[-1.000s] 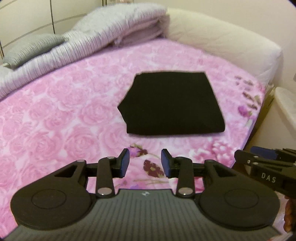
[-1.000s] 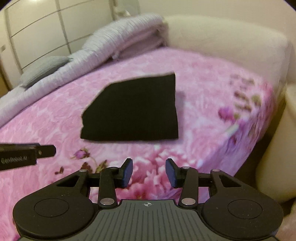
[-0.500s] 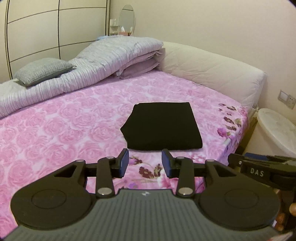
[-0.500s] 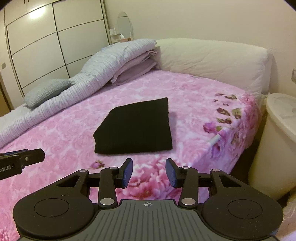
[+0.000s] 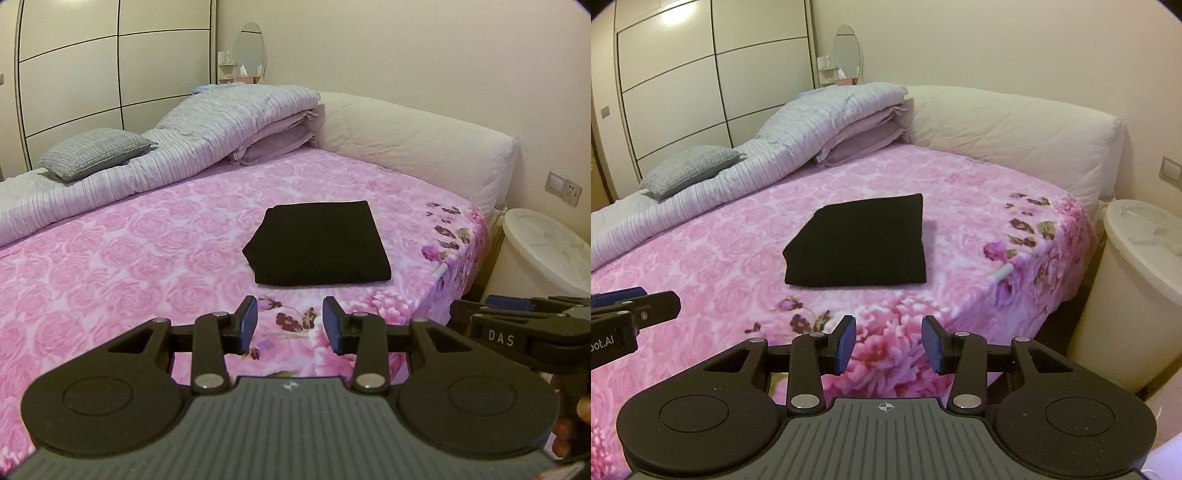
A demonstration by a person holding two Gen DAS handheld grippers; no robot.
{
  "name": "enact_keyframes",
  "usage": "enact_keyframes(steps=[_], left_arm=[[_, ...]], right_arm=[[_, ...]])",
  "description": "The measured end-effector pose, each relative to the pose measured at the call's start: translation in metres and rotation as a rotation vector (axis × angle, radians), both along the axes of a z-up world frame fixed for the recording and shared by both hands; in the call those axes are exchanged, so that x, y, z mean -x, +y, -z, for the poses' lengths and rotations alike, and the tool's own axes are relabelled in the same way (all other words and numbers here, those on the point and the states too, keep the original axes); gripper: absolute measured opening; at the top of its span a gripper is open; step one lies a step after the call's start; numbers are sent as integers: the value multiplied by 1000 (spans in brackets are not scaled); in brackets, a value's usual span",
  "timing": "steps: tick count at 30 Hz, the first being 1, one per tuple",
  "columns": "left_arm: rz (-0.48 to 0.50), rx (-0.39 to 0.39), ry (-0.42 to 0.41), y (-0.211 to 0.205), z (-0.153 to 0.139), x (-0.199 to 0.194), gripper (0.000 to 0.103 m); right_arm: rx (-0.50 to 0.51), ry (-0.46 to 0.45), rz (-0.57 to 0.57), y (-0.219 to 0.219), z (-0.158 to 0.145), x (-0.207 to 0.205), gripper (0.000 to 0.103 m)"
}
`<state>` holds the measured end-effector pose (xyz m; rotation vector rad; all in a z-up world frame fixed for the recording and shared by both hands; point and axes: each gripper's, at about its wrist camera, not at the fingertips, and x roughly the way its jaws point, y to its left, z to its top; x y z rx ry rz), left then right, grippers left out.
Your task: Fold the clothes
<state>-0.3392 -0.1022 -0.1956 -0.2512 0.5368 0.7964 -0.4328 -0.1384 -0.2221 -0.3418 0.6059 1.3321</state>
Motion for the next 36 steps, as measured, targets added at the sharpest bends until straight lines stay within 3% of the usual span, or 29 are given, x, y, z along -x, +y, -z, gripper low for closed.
enact_keyframes(steps=[10,22,36], left_arm=[[-6,50,21,5,10,-2,34],[-34,141,78,78,39,-58,34],[-53,237,134,138,86,-120,34]], right_arm=[[8,5,9,-5,2,-6,43],[94,-14,-31,74,26,-14,43],[210,18,-50,146,74,-42,43]])
